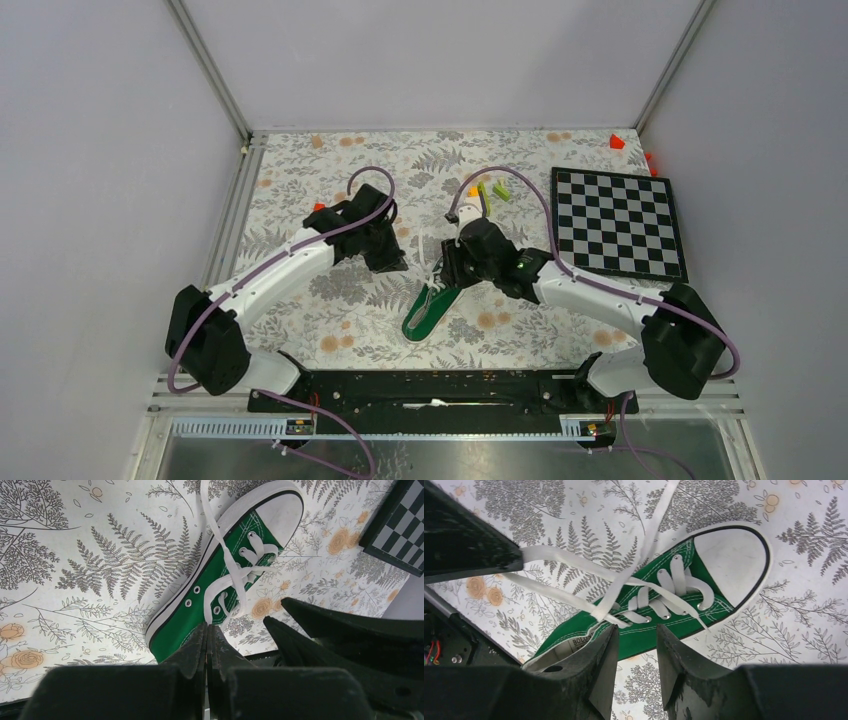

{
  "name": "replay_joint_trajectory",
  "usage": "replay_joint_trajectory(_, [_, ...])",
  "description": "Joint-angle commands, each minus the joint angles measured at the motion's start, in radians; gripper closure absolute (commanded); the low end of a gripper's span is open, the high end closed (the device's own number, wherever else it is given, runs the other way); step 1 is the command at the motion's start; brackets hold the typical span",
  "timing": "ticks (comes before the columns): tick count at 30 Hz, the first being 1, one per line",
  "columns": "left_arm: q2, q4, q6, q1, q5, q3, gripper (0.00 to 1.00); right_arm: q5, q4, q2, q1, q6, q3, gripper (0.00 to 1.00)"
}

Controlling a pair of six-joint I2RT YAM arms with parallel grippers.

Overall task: Tie the shoes
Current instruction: Cross the shoelace with the shoelace.

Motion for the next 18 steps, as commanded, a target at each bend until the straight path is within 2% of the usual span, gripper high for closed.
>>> replay_joint_trajectory(1, [-0.054,0.027,0.009,-0.005,-0.006,0.009,1.00,0.005,-0.009,-0.024,-0.014,-0.021,0.012,0.58])
replay_joint_trajectory(5, [-0.065,0.006,0.004,-0.007,-0.030,0.019,1.00,-0.154,0.148,-0.075,0.002,-0.099,-0.026,0.55])
replay_joint_trajectory(7, [-0.063,-0.008,0.006,-0.009,-0.037,0.029,1.00,-0.144,0.155,-0.072,0.008,-0.121,-0.013,0.53])
replay_joint_trajectory(9, [-0.062,-0.010,0.007,-0.009,-0.036,0.031,1.00,-0.075,0.062,-0.031,0.008,-0.109,0.049,0.53])
replay_joint_trajectory(11, [-0.056,-0.010,0.008,-0.008,-0.030,0.033,1.00,0.029,-0.049,0.021,0.007,-0.033,0.112,0.53])
replay_joint_trajectory(13, [-0.051,-0.009,0.009,-0.009,-0.028,0.034,1.00,0.049,-0.072,0.060,0.006,0.067,0.125,0.52])
replay_joint_trajectory(18, [-0.055,-0.010,0.013,-0.010,-0.027,0.023,1.00,-0.007,0.047,0.110,0.006,0.223,0.063,0.50])
